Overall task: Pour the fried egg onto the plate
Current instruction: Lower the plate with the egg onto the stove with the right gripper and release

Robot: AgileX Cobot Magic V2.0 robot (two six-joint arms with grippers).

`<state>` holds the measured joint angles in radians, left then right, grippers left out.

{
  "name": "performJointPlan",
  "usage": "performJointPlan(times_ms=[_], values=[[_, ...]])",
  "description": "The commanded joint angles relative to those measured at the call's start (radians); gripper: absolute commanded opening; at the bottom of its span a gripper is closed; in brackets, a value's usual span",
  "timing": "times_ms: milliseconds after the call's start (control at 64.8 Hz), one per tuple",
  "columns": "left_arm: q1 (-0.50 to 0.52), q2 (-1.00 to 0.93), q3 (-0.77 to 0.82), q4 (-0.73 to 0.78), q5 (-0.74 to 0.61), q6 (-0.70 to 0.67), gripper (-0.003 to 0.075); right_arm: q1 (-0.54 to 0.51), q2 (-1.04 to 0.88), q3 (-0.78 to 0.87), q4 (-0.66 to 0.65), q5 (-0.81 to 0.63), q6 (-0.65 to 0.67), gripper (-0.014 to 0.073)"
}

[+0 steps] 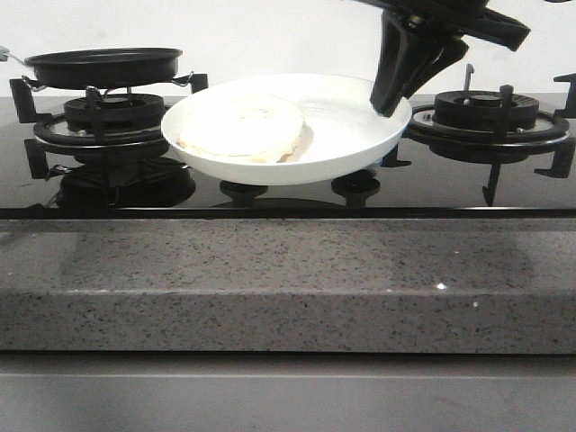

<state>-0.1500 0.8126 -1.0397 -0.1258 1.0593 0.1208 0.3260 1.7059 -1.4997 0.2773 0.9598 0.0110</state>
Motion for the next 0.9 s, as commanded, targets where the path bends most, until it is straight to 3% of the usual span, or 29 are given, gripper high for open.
performJointPlan(times_ms=[0, 340, 494, 880], values=[[-0.005, -0.006, -0.022, -0.012, -0.054, -0.010, 0.0546, 0.000, -0.047, -0.024, 0.020, -0.042, 0.000, -0.0067], [-0.005, -0.006, -0.022, -0.013, -0.059, -0.010, 0.0546, -0.001, -0.047, -0.061, 0.021, -0.043, -0.003, -0.0067], [-0.005, -0.006, -0.022, -0.013, -0.064, -0.010, 0.0546, -0.013, -0.006, -0.209, 0.021, -0.034, 0.010, -0.0066], [-0.005, -0.006, -0.022, -0.013, -0.066, -0.010, 0.0546, -0.104, 0.273, -0.615, 0.021, 0.146, 0.099, -0.0066]])
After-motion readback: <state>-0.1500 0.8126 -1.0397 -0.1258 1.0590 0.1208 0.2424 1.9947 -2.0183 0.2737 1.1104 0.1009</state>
